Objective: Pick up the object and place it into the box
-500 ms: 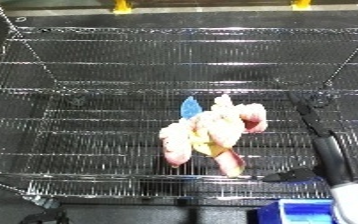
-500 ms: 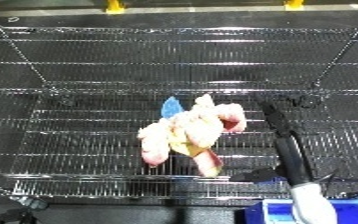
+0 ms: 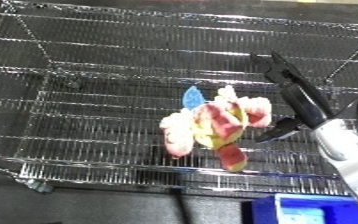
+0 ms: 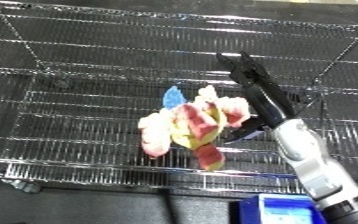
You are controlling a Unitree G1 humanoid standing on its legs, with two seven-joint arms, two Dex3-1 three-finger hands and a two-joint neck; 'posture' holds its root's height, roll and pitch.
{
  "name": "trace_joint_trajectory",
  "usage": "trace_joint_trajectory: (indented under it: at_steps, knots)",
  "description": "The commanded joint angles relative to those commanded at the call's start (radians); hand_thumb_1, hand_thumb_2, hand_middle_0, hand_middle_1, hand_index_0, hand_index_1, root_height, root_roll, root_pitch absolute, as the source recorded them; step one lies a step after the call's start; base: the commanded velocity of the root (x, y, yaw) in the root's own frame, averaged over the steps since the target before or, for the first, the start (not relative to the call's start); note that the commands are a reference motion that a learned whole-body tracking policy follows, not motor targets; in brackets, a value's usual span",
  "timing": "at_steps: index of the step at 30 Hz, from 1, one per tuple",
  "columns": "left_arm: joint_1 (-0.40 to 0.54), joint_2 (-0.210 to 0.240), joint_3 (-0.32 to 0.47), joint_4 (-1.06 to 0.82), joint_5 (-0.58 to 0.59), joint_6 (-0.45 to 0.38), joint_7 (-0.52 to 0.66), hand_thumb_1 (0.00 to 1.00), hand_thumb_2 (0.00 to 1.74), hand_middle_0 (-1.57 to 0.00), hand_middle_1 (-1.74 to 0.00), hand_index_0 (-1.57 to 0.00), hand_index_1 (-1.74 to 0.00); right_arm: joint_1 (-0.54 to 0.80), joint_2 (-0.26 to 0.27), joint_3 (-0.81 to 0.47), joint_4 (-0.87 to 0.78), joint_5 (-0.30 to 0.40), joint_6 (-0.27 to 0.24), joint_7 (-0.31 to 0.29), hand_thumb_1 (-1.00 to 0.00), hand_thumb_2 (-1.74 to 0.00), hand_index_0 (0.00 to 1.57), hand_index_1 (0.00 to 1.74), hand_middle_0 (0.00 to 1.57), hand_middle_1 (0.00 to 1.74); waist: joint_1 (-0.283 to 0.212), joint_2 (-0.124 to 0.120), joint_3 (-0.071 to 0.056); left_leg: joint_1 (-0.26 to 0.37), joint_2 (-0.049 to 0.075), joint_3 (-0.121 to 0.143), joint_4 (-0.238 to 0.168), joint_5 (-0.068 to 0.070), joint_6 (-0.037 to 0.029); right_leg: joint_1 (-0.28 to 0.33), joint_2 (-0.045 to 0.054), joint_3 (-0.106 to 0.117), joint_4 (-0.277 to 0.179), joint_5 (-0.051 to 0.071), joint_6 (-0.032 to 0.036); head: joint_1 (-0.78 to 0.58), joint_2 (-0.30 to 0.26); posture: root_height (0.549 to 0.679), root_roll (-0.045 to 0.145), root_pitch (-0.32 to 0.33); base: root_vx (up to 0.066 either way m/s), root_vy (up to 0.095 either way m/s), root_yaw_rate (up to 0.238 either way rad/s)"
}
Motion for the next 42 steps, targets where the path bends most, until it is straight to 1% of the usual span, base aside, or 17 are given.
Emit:
trace_joint_trajectory:
  at_steps: [5, 8, 13, 16, 20, 22, 24, 28, 34, 42]
  knots:
    - [-0.011, 0.008, -0.007, -0.002, -0.012, -0.015, 0.006, 1.00, 1.74, -1.57, -1.74, -1.57, -1.74, -0.120, -0.002, 0.104, 0.105, -0.028, 0.006, 0.020, 0.00, 0.00, 0.00, 0.00, 0.00, 0.00, 0.018, 0.008, 0.019, -0.027, -0.006, -0.011, 0.015, -0.001, 0.0002, -0.019, -0.0016, -0.002, 0.004, 0.006, -0.0013, 0.026, 0.028, 0.638, 0.039, -0.134, -0.011, 0.008, 0.027]
    - [-0.018, 0.013, -0.010, -0.009, -0.018, -0.025, 0.013, 1.00, 1.74, -1.57, -1.74, -1.57, -1.74, -0.176, 0.007, 0.146, 0.171, -0.033, 0.007, 0.021, 0.00, 0.00, 0.00, 0.00, 0.00, 0.00, 0.029, 0.014, 0.032, -0.047, -0.010, -0.017, 0.027, -0.002, 0.0005, -0.035, -0.0023, -0.003, 0.010, 0.009, -0.0016, 0.044, 0.062, 0.637, 0.037, -0.127, -0.016, 0.007, 0.040]
    - [-0.029, 0.023, -0.013, -0.028, -0.027, -0.039, 0.025, 1.00, 1.74, -1.57, -1.74, -1.57, -1.74, -0.234, 0.025, 0.173, 0.261, -0.027, 0.025, 0.018, 0.00, 0.00, 0.00, 0.00, 0.00, 0.00, 0.047, 0.029, 0.056, -0.090, -0.015, -0.029, 0.047, 0.000, 0.0014, -0.073, -0.0055, -0.004, 0.026, 0.016, -0.0004, 0.084, 0.119, 0.634, 0.034, -0.111, -0.031, 0.010, 0.054]
    - [-0.033, 0.028, -0.016, -0.038, -0.030, -0.045, 0.029, 1.00, 1.74, -1.57, -1.74, -1.57, -1.74, -0.259, 0.040, 0.183, 0.318, -0.025, 0.031, 0.014, 0.00, 0.00, 0.00, 0.00, 0.00, 0.00, 0.055, 0.037, 0.070, -0.113, -0.017, -0.034, 0.058, 0.001, 0.0016, -0.092, -0.0083, -0.004, 0.033, 0.019, 0.0005, 0.102, 0.134, 0.632, 0.032, -0.101, -0.032, 0.009, 0.061]
    - [-0.036, 0.030, -0.018, -0.046, -0.036, -0.049, 0.032, 1.00, 1.74, -1.57, -1.74, -1.57, -1.74, -0.285, 0.072, 0.198, 0.401, -0.027, 0.027, 0.014, 0.00, 0.00, 0.00, 0.00, 0.00, 0.00, 0.064, 0.044, 0.083, -0.134, -0.021, -0.039, 0.065, 0.002, 0.0023, -0.108, -0.0107, -0.005, 0.037, 0.022, 0.0013, 0.110, 0.153, 0.631, 0.030, -0.091, -0.018, 0.005, 0.056]
    - [-0.037, 0.029, -0.019, -0.047, -0.039, -0.050, 0.032, 1.00, 1.74, -1.57, -1.74, -1.57, -1.74, -0.292, 0.092, 0.205, 0.437, -0.031, 0.025, 0.015, 0.00, 0.00, 0.00, 0.00, 0.00, 0.00, 0.069, 0.046, 0.087, -0.142, -0.022, -0.041, 0.068, 0.002, 0.0032, -0.112, -0.0109, -0.006, 0.038, 0.021, 0.0014, 0.111, 0.153, 0.631, 0.029, -0.086, -0.009, 0.006, 0.043]
    - [-0.039, 0.027, -0.021, -0.046, -0.040, -0.051, 0.034, 1.00, 1.74, -1.57, -1.74, -1.57, -1.74, -0.291, 0.112, 0.208, 0.463, -0.036, 0.028, 0.015, 0.00, 0.00, 0.00, 0.00, 0.00, 0.00, 0.072, 0.048, 0.089, -0.148, -0.023, -0.043, 0.070, 0.000, 0.0039, -0.115, -0.0108, -0.008, 0.040, 0.020, 0.0012, 0.113, 0.150, 0.631, 0.028, -0.082, -0.001, 0.006, 0.037]
    - [-0.041, 0.022, -0.027, -0.044, -0.038, -0.052, 0.038, 1.00, 1.74, -1.57, -1.74, -1.57, -1.74, -0.280, 0.159, 0.208, 0.504, -0.041, 0.031, 0.014, 0.00, 0.00, 0.00, 0.00, 0.00, 0.00, 0.077, 0.051, 0.089, -0.157, -0.022, -0.047, 0.072, -0.002, 0.0044, -0.122, -0.0101, -0.011, 0.040, 0.018, 0.0007, 0.113, 0.159, 0.630, 0.025, -0.075, 0.004, 0.004, 0.026]
    - [-0.050, 0.017, -0.034, -0.046, -0.031, -0.055, 0.047, 1.00, 1.74, -1.57, -1.74, -1.57, -1.74, -0.264, 0.221, 0.213, 0.547, -0.055, 0.035, 0.018, 0.00, 0.00, 0.00, 0.00, 0.00, 0.00, 0.082, 0.054, 0.089, -0.164, -0.020, -0.048, 0.065, -0.002, 0.0051, -0.126, -0.0106, -0.016, 0.036, 0.017, 0.0011, 0.099, 0.157, 0.631, 0.023, -0.067, 0.002, 0.005, 0.012]
    - [-0.050, 0.003, -0.021, -0.039, -0.014, -0.053, 0.055, 1.00, 1.74, -1.57, -1.74, -1.57, -1.74, -0.236, 0.270, 0.196, 0.559, -0.045, 0.038, 0.024, -0.40, -0.70, 0.63, 0.70, 0.63, 0.70, 0.071, 0.048, 0.089, -0.151, -0.014, -0.040, 0.051, -0.004, 0.0042, -0.120, -0.0074, -0.015, 0.031, 0.013, 0.0012, 0.073, 0.156, 0.632, 0.023, -0.065, 0.004, 0.012, -0.024]
